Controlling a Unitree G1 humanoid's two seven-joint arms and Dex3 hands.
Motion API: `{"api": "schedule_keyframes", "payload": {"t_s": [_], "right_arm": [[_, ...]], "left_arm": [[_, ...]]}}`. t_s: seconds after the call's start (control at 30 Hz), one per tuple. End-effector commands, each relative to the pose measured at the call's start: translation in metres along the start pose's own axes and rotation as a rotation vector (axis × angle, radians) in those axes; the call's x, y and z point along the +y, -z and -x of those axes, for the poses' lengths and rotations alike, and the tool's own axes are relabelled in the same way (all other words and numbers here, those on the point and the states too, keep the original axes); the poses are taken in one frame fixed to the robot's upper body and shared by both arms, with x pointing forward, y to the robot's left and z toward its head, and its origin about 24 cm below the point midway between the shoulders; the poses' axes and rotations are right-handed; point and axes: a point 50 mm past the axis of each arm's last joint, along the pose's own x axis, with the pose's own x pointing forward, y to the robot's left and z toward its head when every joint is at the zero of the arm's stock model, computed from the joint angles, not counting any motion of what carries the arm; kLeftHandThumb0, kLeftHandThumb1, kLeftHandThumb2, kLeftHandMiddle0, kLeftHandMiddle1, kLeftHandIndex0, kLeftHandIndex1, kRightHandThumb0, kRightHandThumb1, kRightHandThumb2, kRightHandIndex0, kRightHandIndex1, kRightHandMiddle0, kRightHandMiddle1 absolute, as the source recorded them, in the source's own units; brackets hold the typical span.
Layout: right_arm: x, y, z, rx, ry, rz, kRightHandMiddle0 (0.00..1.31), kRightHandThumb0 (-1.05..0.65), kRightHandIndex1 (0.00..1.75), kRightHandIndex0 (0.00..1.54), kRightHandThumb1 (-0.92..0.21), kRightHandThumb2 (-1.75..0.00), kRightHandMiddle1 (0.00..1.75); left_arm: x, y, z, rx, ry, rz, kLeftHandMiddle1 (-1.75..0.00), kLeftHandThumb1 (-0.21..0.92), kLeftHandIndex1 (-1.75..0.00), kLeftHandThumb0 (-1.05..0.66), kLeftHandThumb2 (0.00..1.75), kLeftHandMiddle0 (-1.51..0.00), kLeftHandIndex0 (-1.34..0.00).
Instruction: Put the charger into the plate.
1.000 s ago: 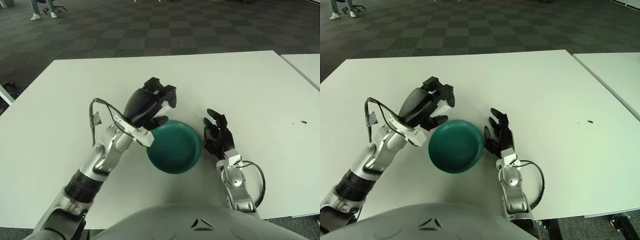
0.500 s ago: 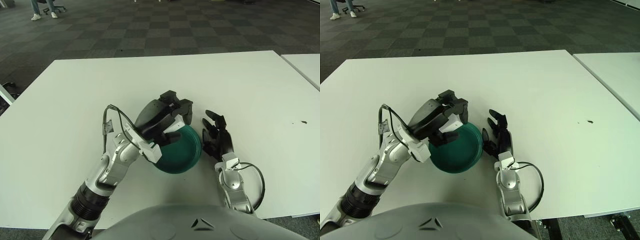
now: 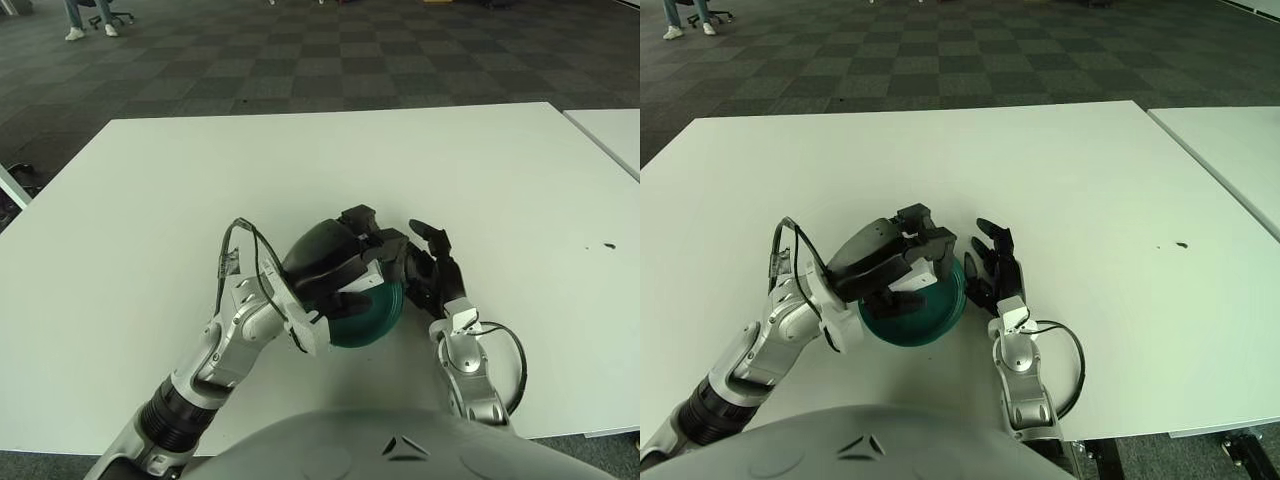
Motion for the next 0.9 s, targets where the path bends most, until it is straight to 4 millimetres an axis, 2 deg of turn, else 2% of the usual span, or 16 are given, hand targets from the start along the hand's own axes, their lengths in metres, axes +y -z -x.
{"api": "schedule_keyframes", "payload": {"t_s": [0.0,0.2,0.63,0.87], "right_arm": [[0.000,0.018,0.011,0.118,0.001,0.002,0.00,-0.79,0.04,0.51,-0.92,-0.72,0.79],[0.001,0.015,0.011,0.102,-0.005,-0.027,0.00,-0.83,0.04,0.51,-0.92,-0.72,0.85],[0.000,0.012,0.011,0.103,-0.026,-0.016,0.00,-0.78,0.00,0.41,-0.92,-0.70,0.73],[0.001,0.012,0.009,0.112,-0.021,-0.012,0.00,-0.75,0.00,0.40,-0.92,-0.69,0.72]], "left_arm": [[-0.001,-0.001,-0.002,-0.023,0.026,-0.017,-1.75,0.32,-1.75,-0.46,1.31,-1.08,-0.60],[-0.008,-0.002,-0.002,-0.010,0.056,0.011,-1.75,0.34,-1.75,-0.46,1.29,-1.03,-0.59],[-0.019,0.002,0.000,0.051,0.049,0.071,-1.75,0.32,-1.75,-0.47,1.30,-0.95,-0.60],[-0.025,0.007,0.003,0.090,0.053,0.108,-1.75,0.31,-1.75,-0.47,1.32,-0.92,-0.61]]}}
